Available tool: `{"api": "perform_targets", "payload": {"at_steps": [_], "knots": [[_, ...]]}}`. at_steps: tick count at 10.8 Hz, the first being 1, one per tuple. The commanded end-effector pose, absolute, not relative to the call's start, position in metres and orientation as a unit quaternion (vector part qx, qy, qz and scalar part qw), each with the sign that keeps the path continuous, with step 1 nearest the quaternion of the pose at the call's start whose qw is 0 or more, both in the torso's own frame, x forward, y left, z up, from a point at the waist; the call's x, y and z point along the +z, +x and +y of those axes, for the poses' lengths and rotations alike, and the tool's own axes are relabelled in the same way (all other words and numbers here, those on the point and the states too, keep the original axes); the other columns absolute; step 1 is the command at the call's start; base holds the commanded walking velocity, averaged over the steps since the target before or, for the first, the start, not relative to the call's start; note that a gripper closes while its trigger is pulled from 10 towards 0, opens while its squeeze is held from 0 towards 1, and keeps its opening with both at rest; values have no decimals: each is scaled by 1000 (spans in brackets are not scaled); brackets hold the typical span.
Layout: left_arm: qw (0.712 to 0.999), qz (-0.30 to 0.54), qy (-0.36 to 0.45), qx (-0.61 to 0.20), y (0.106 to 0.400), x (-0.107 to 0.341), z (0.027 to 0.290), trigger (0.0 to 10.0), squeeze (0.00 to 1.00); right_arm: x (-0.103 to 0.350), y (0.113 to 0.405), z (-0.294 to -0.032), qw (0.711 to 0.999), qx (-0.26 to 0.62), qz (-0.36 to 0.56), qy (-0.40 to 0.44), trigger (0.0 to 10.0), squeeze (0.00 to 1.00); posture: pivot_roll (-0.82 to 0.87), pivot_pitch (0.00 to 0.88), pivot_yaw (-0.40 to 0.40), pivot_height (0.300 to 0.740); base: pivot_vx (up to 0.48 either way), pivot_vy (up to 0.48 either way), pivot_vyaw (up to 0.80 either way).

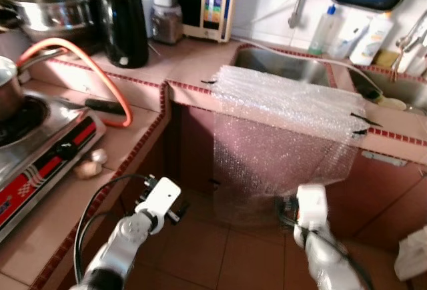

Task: Kitchen organization

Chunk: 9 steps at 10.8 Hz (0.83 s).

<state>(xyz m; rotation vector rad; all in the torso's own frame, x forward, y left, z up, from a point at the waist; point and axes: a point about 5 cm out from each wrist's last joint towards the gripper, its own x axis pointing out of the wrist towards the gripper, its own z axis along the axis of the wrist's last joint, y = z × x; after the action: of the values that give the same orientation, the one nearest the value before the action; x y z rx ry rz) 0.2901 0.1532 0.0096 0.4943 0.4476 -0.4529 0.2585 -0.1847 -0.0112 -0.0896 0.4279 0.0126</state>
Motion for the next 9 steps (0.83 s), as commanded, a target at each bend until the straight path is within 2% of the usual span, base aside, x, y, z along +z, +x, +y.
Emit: {"api": "perform_targets", "payload": {"at_steps": [1,3,5,7,9], "knots": [[910,239,257,-221,290,2,156,10000,0,-18,258,-187,972,3,229,-54,10000,0,197,0,-89,740,0,0,0],[893,293,296,-172,282,-15,172,10000,0,-42,240,-191,950,-11,309,-35,10000,0,191,0,-85,740,0,0,0],[878,352,297,-134,263,-33,191,10000,0,-61,217,-197,925,-25,376,-39,10000,0,199,0,-98,740,0,0,0],[874,396,264,-96,246,-45,206,10000,0,-70,203,-198,912,2,403,-79,10000,0,186,0,-95,740,0,0,800],[874,403,254,-92,239,-48,210,10000,0,-75,193,-200,906,3,415,-82,10000,0,181,0,-94,740,0,0,800]]}}
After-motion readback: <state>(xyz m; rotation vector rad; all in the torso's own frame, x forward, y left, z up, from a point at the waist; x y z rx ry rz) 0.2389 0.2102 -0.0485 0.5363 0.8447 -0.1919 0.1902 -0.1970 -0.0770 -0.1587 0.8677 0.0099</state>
